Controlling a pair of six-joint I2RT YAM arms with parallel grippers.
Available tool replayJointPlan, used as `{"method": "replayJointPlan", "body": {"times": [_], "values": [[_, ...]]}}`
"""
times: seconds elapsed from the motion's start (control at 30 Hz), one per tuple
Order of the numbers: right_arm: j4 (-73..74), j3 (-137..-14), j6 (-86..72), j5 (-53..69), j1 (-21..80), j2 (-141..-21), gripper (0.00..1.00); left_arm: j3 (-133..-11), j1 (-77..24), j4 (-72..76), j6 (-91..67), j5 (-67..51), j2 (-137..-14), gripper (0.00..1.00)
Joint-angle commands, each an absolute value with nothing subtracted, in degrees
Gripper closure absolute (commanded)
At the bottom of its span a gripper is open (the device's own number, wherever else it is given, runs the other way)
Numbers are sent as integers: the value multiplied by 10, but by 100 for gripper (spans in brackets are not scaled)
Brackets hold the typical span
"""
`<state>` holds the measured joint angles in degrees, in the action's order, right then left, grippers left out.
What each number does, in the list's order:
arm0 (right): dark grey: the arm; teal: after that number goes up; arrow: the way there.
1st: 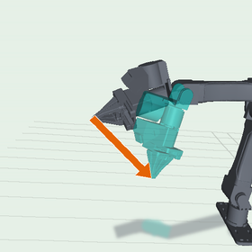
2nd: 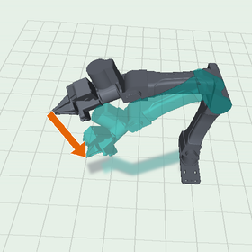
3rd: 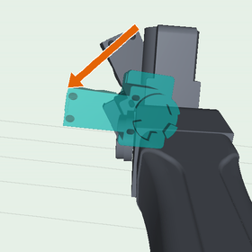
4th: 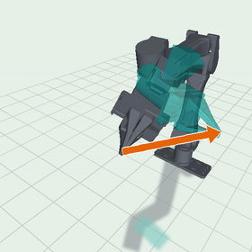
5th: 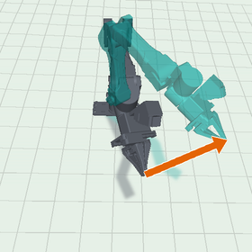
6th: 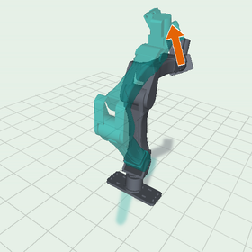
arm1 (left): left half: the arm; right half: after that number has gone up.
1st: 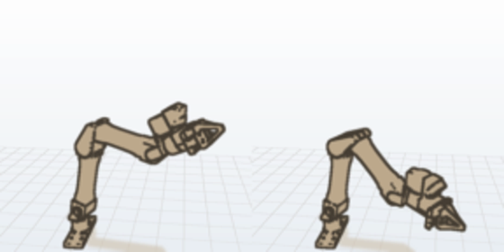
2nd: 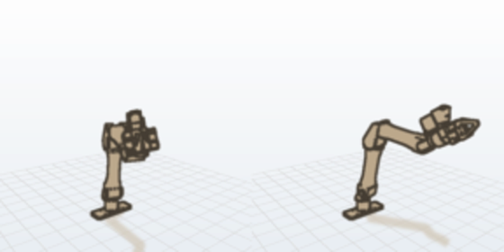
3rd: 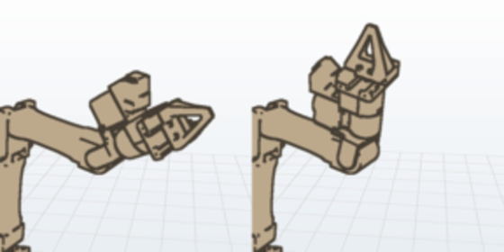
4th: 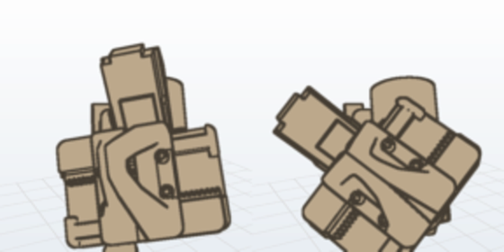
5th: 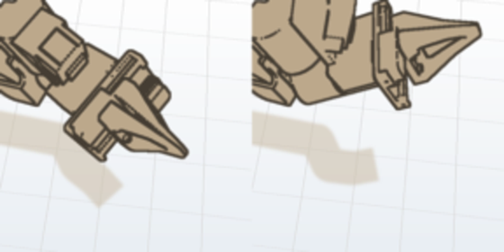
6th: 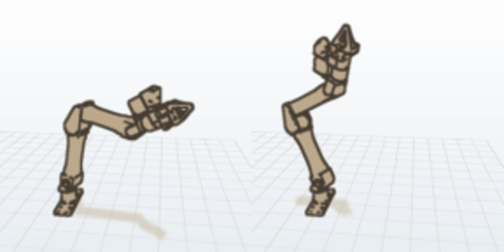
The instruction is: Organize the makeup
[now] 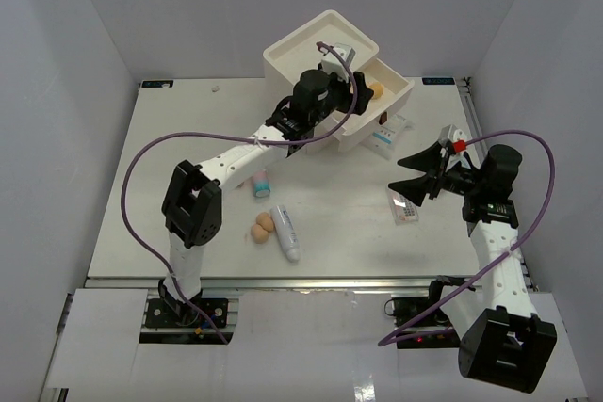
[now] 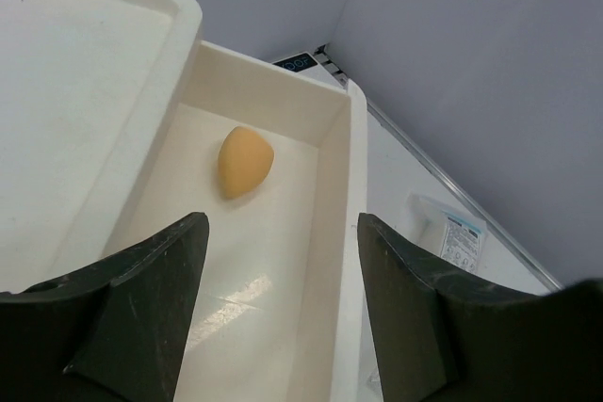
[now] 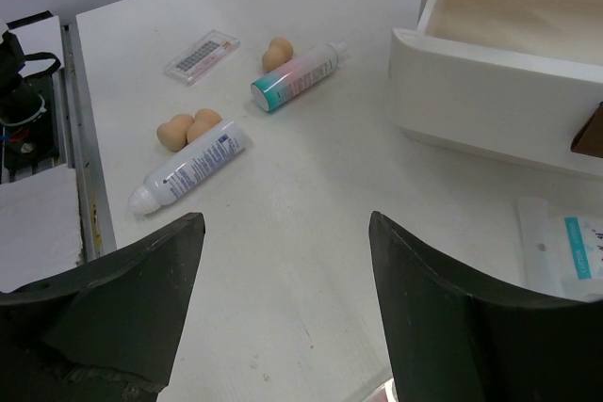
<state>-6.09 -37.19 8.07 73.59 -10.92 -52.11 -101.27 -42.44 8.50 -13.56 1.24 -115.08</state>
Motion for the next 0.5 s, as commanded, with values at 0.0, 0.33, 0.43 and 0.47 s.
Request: {"method": "replayJointPlan", "body": {"times": [0.0,0.33,0.43,0.47], "values": [[-65,-365,108,790,-108,-523,23,-1010,-425,65,-131,-9,-1065,25],[217,-445,442,676,147,-596,22,-637,-386,56,-71,7,-702,24],[257,-487,500,584,257,-648,21,-544,-344,42,-70,32,-617,22],[262,-502,512,553,294,-670,20,-517,-325,41,-68,37,-600,22]]}}
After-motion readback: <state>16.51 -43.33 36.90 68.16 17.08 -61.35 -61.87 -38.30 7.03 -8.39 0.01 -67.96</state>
